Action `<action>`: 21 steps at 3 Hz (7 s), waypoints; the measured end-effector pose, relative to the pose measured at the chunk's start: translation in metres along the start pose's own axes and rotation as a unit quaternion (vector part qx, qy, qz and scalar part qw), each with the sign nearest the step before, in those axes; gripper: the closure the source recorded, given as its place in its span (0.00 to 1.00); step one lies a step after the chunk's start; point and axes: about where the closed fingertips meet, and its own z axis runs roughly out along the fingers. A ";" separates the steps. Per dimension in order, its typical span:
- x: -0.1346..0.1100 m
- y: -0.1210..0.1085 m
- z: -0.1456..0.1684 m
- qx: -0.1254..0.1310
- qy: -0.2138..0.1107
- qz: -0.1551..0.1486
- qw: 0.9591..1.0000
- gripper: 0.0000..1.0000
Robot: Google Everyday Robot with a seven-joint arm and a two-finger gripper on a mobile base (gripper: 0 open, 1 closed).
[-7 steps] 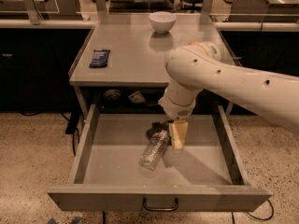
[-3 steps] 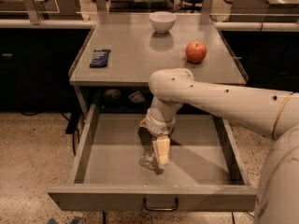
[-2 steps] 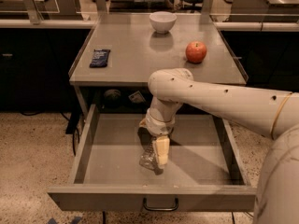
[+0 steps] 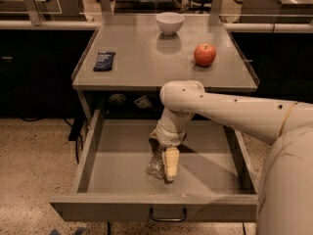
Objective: Pick water bottle from top drawer and place on counter
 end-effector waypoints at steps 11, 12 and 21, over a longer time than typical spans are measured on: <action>-0.069 -0.061 -0.284 0.147 0.048 -0.084 0.984 1.00; -0.068 -0.061 -0.282 0.145 0.048 -0.084 0.985 1.00; -0.032 -0.205 -0.254 0.190 0.008 -0.103 0.976 0.81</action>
Offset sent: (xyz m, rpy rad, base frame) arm 0.0000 0.0000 0.0000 0.0000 0.0001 0.0000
